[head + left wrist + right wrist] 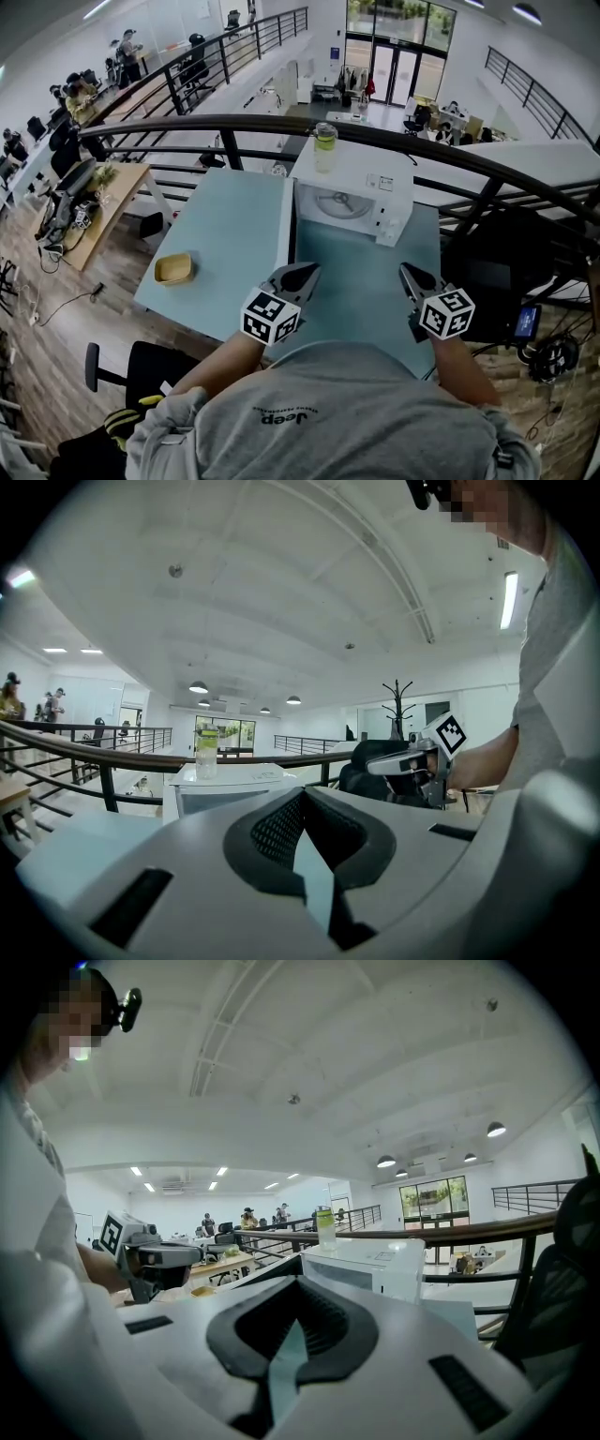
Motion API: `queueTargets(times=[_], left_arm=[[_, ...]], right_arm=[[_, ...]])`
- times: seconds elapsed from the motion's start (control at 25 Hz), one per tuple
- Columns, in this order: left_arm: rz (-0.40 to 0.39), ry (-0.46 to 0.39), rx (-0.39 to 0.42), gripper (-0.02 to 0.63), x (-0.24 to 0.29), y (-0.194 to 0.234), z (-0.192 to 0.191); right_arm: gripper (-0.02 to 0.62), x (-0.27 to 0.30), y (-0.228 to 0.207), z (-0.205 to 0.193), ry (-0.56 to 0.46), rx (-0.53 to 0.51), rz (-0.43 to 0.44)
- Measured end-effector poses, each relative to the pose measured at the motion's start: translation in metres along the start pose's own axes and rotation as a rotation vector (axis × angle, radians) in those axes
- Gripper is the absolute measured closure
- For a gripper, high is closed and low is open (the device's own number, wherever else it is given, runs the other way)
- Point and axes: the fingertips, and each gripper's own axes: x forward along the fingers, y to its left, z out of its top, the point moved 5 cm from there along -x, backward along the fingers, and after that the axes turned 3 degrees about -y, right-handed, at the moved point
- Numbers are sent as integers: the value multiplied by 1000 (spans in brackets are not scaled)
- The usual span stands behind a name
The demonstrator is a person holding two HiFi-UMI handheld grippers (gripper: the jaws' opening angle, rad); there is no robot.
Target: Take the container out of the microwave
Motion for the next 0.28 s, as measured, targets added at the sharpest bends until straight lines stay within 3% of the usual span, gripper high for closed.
queueTargets(times=[0.28], left_arm=[[-13,1,4,588,7,1,3]], right_arm=[[580,5,-1,3,-1,-5,7]])
